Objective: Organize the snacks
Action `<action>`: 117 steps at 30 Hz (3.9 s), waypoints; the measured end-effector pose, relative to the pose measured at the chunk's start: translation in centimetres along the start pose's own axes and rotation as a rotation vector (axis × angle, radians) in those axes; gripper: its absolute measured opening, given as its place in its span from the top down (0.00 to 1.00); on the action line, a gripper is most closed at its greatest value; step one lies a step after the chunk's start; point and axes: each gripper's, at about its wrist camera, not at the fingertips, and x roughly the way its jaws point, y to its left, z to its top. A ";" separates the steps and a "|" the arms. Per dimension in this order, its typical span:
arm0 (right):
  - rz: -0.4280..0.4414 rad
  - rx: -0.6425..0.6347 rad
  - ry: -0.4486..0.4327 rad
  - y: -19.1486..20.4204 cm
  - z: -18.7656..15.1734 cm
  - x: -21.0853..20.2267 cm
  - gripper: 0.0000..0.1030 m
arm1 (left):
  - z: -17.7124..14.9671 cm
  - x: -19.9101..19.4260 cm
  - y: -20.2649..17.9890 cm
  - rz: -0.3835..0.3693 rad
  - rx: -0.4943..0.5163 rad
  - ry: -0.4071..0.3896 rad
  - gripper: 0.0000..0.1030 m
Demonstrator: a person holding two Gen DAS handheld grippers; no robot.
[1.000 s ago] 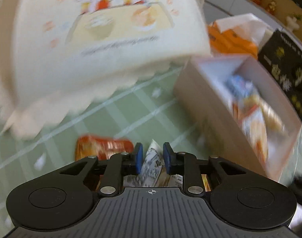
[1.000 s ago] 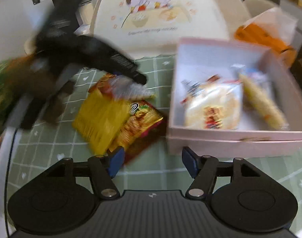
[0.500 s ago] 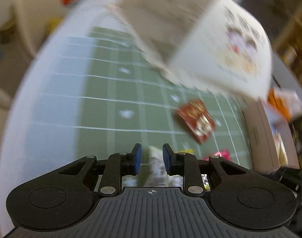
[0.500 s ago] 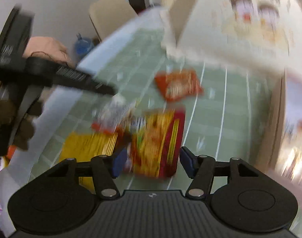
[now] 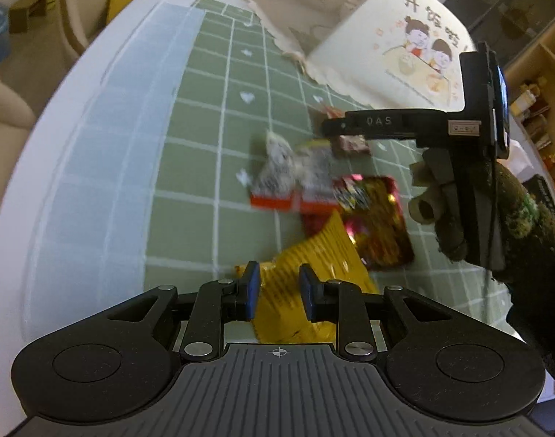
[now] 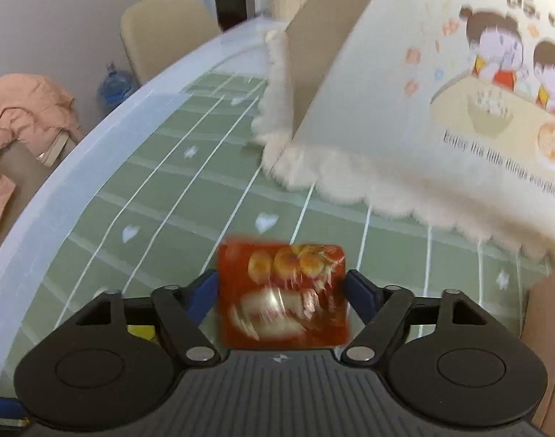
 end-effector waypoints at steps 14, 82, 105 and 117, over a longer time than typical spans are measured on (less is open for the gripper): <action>0.119 -0.169 0.010 0.7 -12.1 -10.9 0.80 | -6.2 0.9 -7.9 0.103 0.130 -0.012 0.73; -0.214 0.062 -0.012 -9.4 -24.0 -17.5 0.11 | -5.1 7.1 -14.2 0.314 0.251 0.080 0.22; -0.139 0.109 0.014 -4.1 -20.0 -15.4 0.31 | -4.8 5.4 -12.2 0.173 0.164 0.052 0.26; -0.273 0.219 -0.094 -10.4 -25.4 -24.1 0.30 | -4.4 -0.7 -23.9 -0.148 0.387 0.001 0.29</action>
